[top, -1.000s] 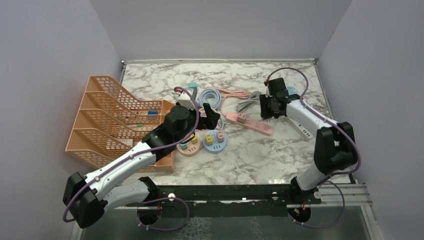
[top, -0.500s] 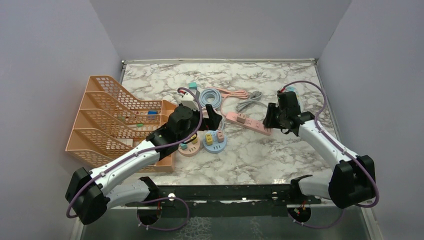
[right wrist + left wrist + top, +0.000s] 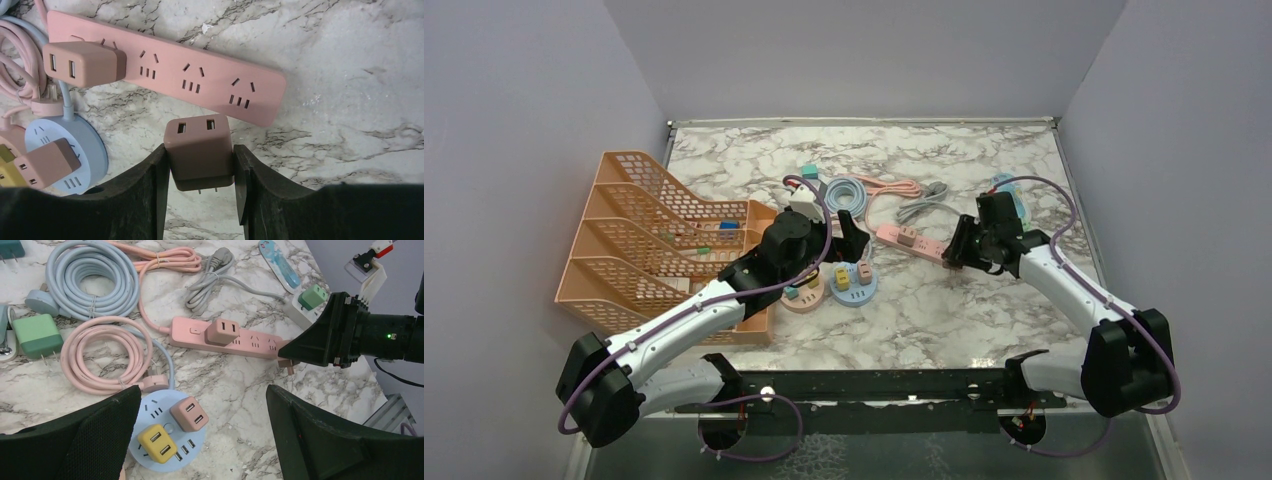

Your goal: Insert the plug

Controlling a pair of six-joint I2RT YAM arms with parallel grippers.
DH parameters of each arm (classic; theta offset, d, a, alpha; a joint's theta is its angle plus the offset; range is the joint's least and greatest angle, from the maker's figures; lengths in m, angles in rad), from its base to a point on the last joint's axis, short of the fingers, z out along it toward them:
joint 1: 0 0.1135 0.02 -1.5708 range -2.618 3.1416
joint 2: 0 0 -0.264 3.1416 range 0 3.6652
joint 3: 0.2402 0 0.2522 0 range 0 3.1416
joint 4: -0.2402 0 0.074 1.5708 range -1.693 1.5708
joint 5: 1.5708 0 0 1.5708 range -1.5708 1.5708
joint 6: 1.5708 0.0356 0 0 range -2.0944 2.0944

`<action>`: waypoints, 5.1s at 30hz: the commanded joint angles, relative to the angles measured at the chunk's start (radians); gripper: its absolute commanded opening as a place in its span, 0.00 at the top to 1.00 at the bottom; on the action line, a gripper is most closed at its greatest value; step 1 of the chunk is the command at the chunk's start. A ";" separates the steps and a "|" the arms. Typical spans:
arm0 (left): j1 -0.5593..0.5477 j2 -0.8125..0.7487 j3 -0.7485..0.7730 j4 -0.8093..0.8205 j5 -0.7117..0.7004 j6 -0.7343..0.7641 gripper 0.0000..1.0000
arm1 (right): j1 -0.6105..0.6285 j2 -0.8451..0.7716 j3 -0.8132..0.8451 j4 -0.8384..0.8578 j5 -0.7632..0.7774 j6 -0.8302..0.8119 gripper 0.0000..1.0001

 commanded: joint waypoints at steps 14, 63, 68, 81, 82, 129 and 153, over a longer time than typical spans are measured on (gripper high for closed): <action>0.002 0.019 0.000 0.010 0.109 0.071 0.01 | -0.004 -0.015 -0.085 0.175 -0.285 0.183 0.58; -0.014 -0.041 0.019 -0.329 -0.307 0.143 0.04 | -0.003 -0.030 -0.193 0.128 -0.075 0.275 0.39; 0.040 -0.053 0.043 -0.497 -0.460 0.093 0.09 | -0.004 -0.035 -0.148 0.104 -0.071 0.249 0.39; 0.119 -0.098 0.022 -0.490 -0.317 0.078 0.17 | -0.003 0.011 -0.085 0.045 -0.018 0.127 0.39; 0.120 -0.098 0.020 -0.482 -0.304 0.080 0.16 | -0.003 0.028 -0.081 0.041 -0.019 0.125 0.38; 0.275 -0.103 0.042 -0.693 -0.416 -0.072 0.06 | 0.094 0.166 -0.029 0.067 0.058 0.215 0.38; 0.541 -0.058 0.037 -0.664 -0.339 -0.071 0.27 | 0.100 0.213 0.018 0.014 0.042 0.168 0.41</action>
